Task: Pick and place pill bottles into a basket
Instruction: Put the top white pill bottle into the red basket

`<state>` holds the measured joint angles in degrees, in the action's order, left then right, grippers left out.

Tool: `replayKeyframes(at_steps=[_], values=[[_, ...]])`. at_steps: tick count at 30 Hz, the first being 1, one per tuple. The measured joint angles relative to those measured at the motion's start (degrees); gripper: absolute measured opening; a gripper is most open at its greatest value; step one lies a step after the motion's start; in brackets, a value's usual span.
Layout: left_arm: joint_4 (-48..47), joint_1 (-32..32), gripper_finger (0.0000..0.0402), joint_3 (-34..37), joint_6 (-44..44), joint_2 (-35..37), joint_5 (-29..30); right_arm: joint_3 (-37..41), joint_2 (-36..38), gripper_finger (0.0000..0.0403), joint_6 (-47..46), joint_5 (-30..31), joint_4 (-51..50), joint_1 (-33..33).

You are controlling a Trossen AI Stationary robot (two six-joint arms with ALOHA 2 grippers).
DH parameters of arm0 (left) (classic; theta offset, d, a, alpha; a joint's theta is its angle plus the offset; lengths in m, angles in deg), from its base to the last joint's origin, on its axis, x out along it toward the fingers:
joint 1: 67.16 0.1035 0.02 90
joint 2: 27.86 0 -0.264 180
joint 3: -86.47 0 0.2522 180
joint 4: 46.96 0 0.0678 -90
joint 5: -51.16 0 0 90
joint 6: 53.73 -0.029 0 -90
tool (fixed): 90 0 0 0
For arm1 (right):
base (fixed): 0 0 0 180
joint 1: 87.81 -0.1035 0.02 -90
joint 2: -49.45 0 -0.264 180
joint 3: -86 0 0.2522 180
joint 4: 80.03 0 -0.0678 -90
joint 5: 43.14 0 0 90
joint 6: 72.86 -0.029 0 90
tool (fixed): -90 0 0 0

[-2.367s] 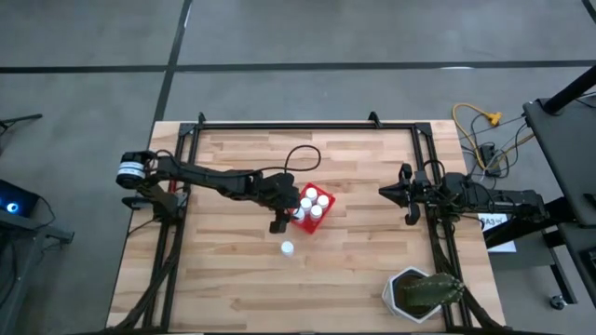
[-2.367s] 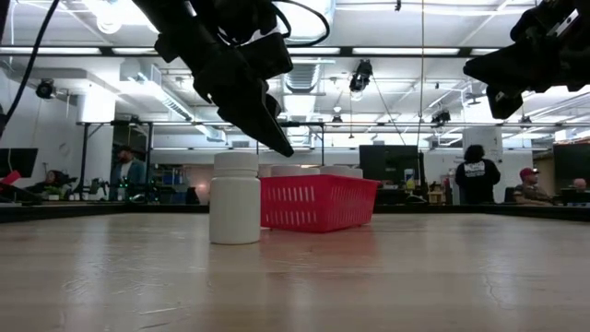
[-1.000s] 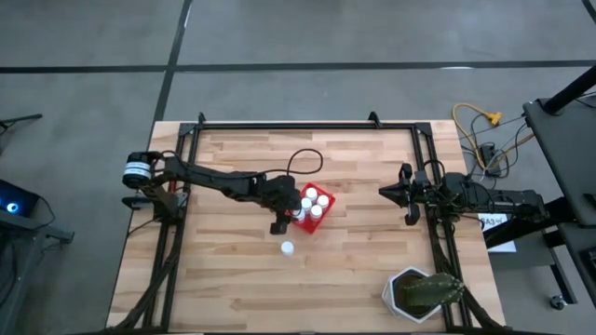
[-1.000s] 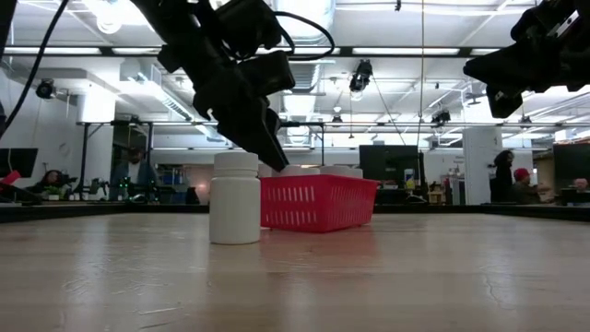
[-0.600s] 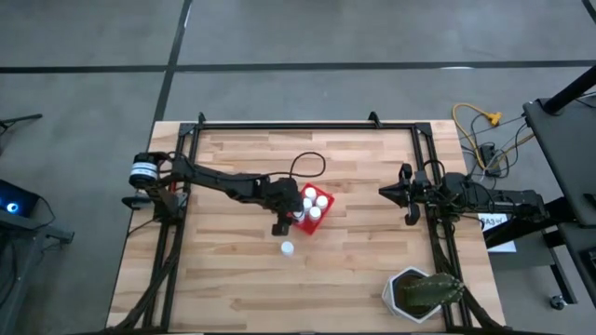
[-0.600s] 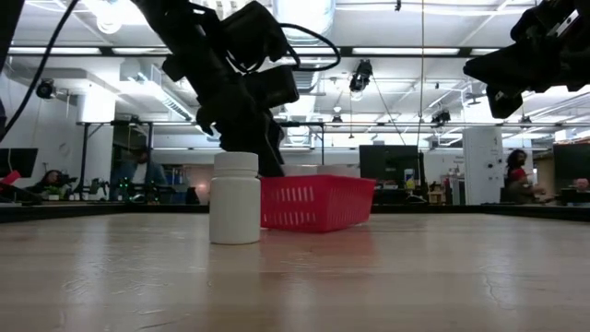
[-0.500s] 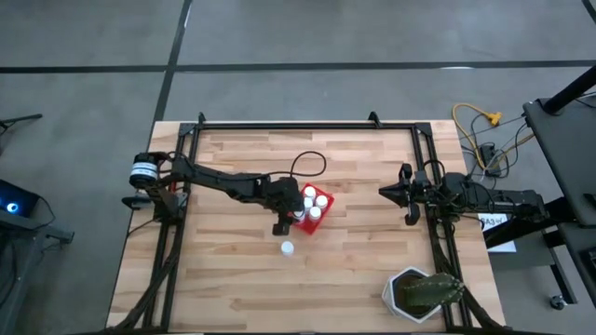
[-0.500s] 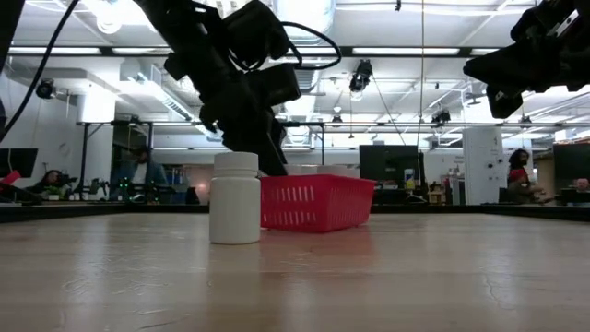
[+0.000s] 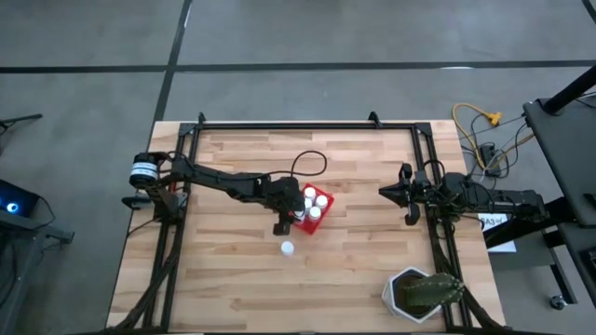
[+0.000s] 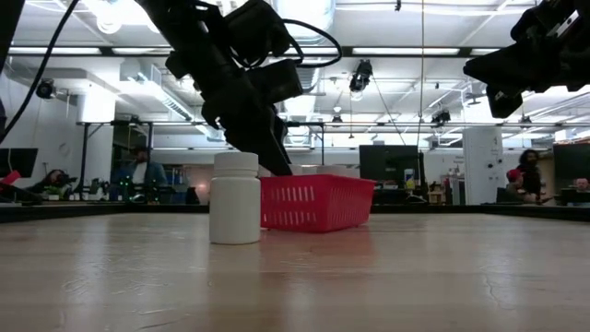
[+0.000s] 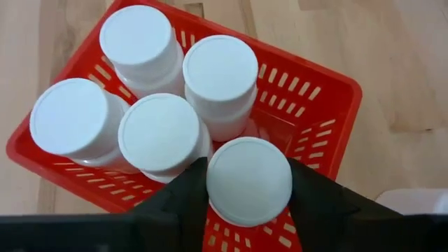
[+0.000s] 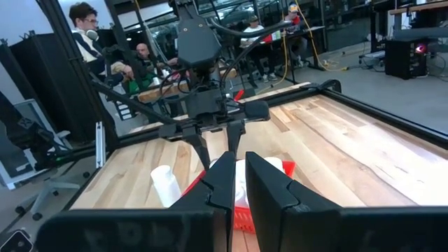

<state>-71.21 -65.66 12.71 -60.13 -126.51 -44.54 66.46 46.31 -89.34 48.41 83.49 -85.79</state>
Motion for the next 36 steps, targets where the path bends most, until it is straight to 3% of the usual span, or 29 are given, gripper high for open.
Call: replayKeyframes(at_steps=[36], values=[[-0.7, 0.0, 0.0144, -2.9, -0.5, 0.1, -6.1, 0.0, 0.0, 0.0027, 0.6, 0.0, 0.0, 0.0]])
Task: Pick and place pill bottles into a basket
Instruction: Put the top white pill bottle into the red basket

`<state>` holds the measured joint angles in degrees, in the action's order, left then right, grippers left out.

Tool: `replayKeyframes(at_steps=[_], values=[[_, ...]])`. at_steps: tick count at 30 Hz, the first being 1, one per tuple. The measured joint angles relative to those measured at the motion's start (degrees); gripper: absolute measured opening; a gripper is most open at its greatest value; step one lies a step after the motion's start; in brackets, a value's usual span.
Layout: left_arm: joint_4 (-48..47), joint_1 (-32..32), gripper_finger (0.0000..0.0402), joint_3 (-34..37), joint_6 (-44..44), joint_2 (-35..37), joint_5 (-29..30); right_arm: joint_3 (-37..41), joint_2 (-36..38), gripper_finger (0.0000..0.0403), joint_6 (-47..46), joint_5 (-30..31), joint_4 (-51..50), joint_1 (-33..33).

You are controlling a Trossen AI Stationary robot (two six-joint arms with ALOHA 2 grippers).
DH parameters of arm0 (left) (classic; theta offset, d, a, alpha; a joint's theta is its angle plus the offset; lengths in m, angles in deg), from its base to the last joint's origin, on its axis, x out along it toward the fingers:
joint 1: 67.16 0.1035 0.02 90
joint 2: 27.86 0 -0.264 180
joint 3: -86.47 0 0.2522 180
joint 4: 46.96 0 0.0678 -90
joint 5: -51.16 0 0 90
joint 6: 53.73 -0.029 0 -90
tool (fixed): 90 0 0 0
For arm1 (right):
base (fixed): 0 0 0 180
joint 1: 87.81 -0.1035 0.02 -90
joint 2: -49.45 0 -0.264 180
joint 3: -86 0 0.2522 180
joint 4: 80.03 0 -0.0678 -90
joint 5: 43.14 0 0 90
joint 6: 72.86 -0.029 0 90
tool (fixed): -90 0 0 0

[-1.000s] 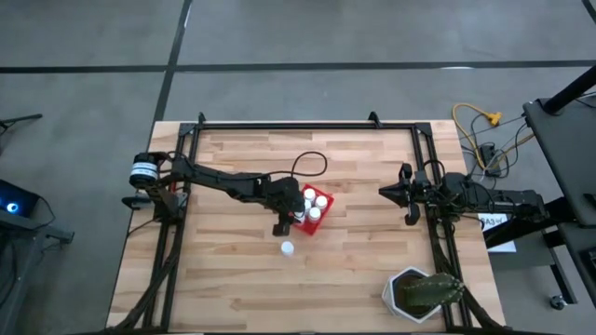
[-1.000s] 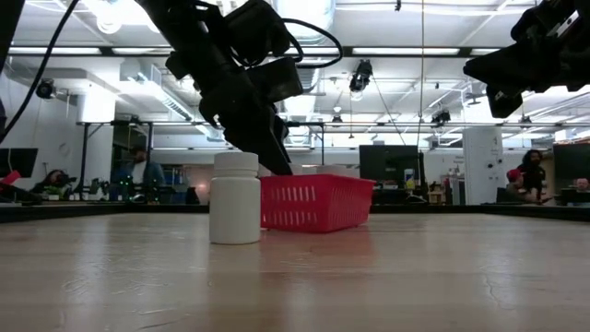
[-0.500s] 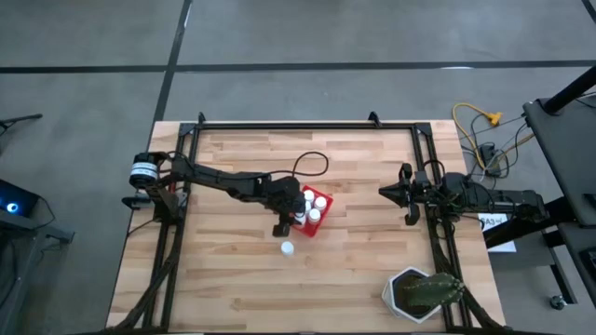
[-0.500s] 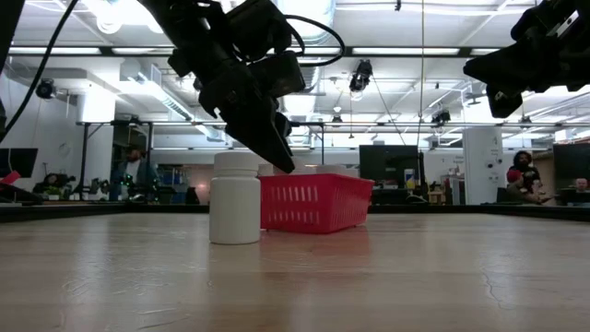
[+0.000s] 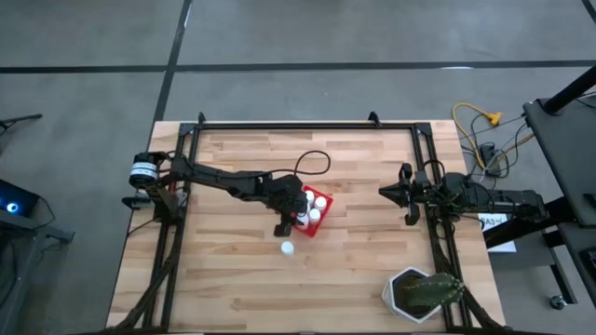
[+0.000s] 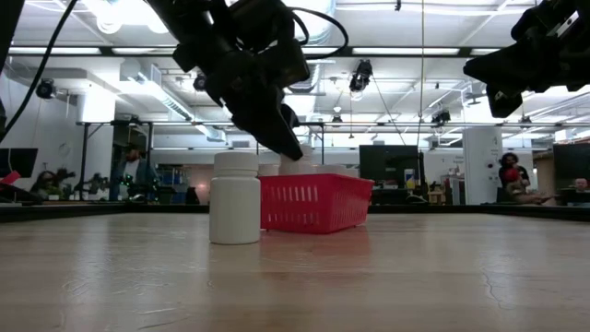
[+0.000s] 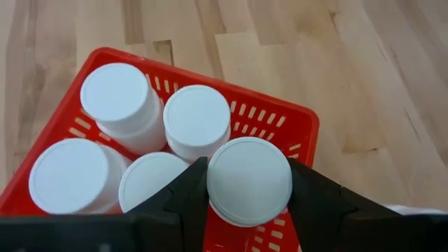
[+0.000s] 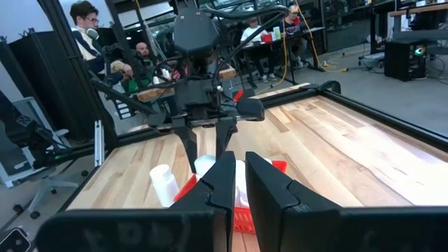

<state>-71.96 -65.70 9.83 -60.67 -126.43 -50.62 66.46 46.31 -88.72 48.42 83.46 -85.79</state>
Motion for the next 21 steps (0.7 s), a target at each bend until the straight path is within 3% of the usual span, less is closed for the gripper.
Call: replayKeyframes(at_steps=[21], values=[[2.1, -0.4, 0.0144, -0.1, -2.5, 0.0, -2.9, 0.0, 0.0, 0.0027, 0.0, 0.0, 0.0, 0.0]])
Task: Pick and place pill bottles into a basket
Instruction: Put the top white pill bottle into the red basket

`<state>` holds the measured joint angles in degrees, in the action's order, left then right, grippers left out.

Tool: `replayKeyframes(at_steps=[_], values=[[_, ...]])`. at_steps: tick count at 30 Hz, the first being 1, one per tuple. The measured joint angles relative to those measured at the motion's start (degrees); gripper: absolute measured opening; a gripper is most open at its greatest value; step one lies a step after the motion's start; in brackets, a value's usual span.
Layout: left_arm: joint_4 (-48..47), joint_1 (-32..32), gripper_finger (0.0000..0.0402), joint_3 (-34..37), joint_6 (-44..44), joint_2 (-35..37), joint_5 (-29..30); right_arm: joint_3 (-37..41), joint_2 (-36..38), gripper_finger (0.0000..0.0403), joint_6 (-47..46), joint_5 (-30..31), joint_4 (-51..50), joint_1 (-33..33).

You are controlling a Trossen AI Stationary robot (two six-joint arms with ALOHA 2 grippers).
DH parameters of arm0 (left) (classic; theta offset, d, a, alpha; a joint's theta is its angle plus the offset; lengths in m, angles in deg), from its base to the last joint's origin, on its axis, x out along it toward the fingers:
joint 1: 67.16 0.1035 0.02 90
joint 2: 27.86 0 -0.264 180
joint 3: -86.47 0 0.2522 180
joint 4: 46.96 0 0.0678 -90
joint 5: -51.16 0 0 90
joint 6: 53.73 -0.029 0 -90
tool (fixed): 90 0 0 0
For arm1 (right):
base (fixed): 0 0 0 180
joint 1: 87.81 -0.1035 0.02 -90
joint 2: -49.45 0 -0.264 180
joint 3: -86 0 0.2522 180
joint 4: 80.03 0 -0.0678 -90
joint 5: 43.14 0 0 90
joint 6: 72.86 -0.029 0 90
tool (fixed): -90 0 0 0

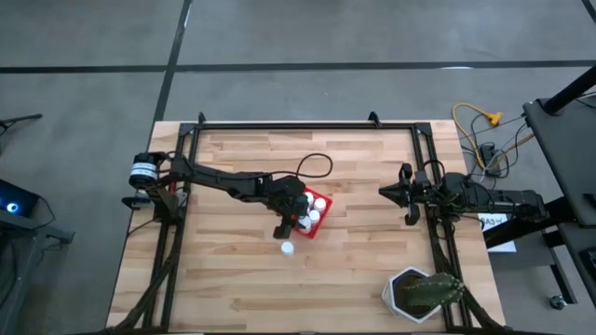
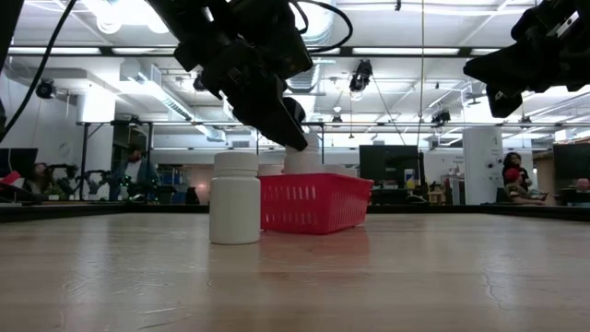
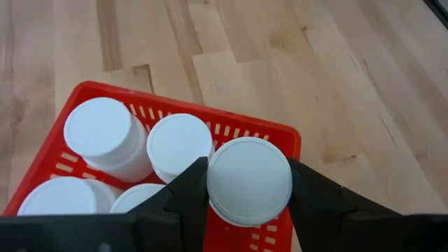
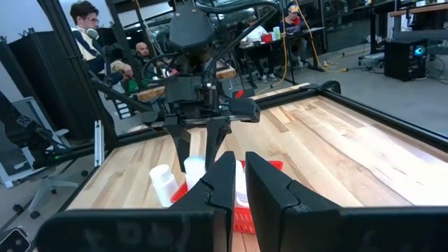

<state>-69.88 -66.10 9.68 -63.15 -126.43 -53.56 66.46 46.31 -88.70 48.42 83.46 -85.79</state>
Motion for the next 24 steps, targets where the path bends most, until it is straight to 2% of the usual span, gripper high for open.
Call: replayKeyframes(at_steps=[13, 17, 24], values=[[1.9, 0.0, 0.0144, 0.1, 0.0, -0.1, -0.1, 0.0, 0.0, 0.0027, 0.0, 0.1, 0.0, 0.0], [2.3, 0.0, 0.0144, -0.2, 0.0, -1.4, -2.9, 0.0, 0.0, 0.0027, 0.0, 0.1, 0.0, 0.0], [2.8, -0.4, 0.0144, -1.2, 0.1, -3.4, -3.1, 0.0, 0.0, 0.0027, 0.0, 0.1, 0.0, 0.0]])
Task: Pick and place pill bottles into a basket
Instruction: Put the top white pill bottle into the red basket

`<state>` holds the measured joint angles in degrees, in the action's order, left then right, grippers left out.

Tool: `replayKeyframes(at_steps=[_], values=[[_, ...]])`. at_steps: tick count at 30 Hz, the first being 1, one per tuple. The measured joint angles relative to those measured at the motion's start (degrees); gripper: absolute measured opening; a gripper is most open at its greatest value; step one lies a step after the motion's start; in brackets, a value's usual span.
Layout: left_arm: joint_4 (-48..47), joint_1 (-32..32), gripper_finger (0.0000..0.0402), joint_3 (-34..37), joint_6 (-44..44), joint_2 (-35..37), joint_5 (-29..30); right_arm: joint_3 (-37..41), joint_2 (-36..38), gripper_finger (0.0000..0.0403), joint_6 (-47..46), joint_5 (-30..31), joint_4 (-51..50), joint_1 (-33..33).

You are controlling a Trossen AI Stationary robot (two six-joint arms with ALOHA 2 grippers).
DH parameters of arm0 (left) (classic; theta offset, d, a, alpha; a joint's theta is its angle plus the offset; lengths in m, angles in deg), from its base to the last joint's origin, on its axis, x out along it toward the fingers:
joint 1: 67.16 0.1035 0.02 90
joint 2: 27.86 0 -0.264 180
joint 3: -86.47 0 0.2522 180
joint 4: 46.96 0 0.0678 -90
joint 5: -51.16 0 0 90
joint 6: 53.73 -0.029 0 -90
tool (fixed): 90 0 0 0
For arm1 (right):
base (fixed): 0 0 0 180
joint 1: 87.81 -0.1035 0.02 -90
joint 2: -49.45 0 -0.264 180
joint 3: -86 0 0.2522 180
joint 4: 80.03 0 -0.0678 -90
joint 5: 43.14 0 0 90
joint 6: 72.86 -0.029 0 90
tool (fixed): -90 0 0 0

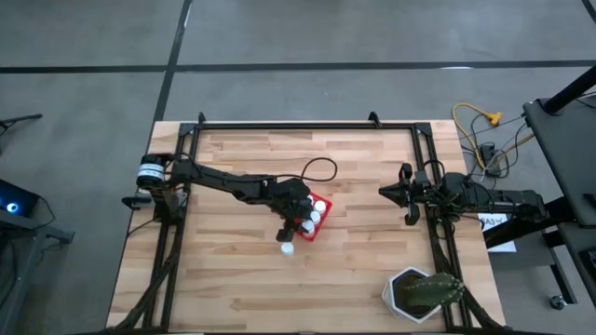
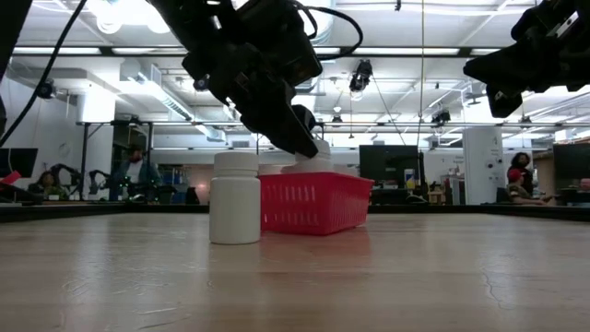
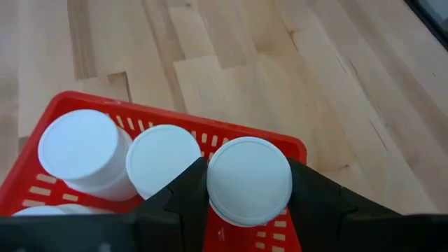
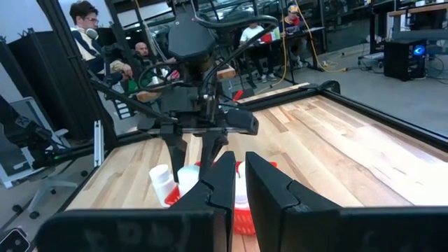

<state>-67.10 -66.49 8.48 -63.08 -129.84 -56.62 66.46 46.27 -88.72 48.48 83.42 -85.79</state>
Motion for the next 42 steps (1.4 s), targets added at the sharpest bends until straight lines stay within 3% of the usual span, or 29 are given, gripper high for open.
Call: replayKeyframes(at_steps=[8, 15, 42], values=[[-0.1, 0.0, 0.0148, 0.0, 0.0, 0.0, 0.0, 0.0, 0.0, 0.0027, 0.3, 0.0, 0.0, 0.0], [-0.1, 0.0, 0.0206, 0.0, 0.0, 0.0, 0.0, 0.0, 0.0, 0.0027, 0.5, 0.0, 0.0, 0.0], [-0.1, 0.0, 0.0214, 0.0, -0.1, 0.0, 0.0, 0.0, 0.0, 0.0027, 0.9, 0.0, 0.0, 0.0]])
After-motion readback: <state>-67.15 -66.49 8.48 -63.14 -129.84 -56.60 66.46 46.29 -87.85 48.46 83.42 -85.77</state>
